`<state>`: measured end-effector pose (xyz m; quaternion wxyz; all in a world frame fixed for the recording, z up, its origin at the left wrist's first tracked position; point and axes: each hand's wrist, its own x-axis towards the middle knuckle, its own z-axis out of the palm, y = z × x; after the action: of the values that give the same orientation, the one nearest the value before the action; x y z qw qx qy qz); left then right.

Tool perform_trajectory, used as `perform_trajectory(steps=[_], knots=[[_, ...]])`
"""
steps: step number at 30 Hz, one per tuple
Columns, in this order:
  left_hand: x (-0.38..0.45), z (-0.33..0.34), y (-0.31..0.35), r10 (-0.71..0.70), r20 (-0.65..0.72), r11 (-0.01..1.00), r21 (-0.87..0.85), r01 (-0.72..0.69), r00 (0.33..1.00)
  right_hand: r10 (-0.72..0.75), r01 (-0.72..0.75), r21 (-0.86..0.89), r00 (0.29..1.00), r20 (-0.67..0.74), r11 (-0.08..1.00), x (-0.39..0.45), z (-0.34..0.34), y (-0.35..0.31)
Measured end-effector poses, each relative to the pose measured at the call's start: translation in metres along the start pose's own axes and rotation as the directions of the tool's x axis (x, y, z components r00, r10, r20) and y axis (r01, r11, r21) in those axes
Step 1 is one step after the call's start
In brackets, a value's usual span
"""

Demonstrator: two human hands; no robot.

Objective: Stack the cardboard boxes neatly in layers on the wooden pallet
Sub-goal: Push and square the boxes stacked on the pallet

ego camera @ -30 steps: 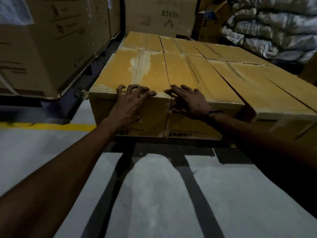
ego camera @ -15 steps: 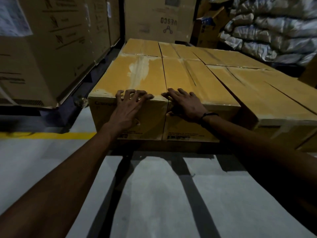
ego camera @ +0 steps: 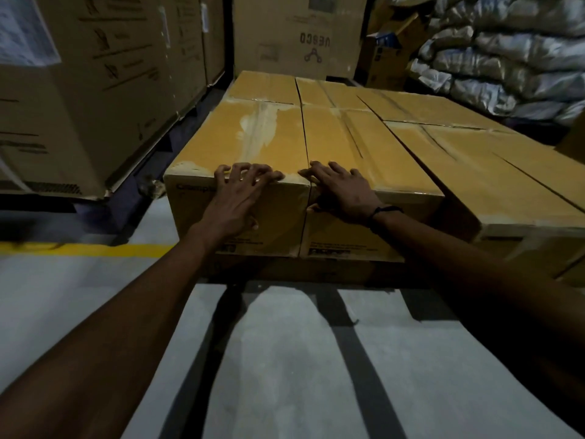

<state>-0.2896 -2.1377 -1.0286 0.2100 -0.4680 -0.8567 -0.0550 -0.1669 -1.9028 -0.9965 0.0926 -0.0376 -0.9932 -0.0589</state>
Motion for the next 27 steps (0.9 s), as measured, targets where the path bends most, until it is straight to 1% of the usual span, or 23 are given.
perform_trajectory(steps=[10,13,16,19,22,24,27], knots=[[0.002,-0.002,0.002,-0.016,0.017,1.0,-0.003,0.016,1.0,-0.015,0.015,-0.021,1.0,-0.004,1.0,0.002,-0.002,0.002],[0.002,-0.005,0.003,-0.017,0.041,0.998,-0.056,0.02,0.999,-0.026,0.027,-0.022,0.999,0.044,0.999,0.003,-0.007,0.001],[0.002,-0.011,0.009,-0.035,0.074,0.993,-0.113,0.044,0.997,0.005,-0.008,0.033,0.996,0.093,0.999,-0.003,-0.016,0.005],[0.001,-0.015,0.027,-0.076,0.069,0.99,-0.115,0.084,0.995,0.034,-0.04,0.068,0.995,0.089,0.997,-0.024,-0.031,0.024],[0.004,-0.019,0.058,-0.081,0.041,0.992,-0.091,0.084,0.996,0.062,-0.065,0.042,0.995,0.075,0.997,-0.056,-0.052,0.054],[0.009,-0.023,0.084,-0.07,0.031,0.989,-0.128,0.073,0.997,0.099,-0.1,0.007,0.993,0.062,0.995,-0.08,-0.069,0.074],[0.026,-0.032,0.133,-0.023,0.049,0.975,-0.221,0.033,0.999,0.174,-0.175,0.026,0.984,0.028,0.984,-0.13,-0.096,0.11]])
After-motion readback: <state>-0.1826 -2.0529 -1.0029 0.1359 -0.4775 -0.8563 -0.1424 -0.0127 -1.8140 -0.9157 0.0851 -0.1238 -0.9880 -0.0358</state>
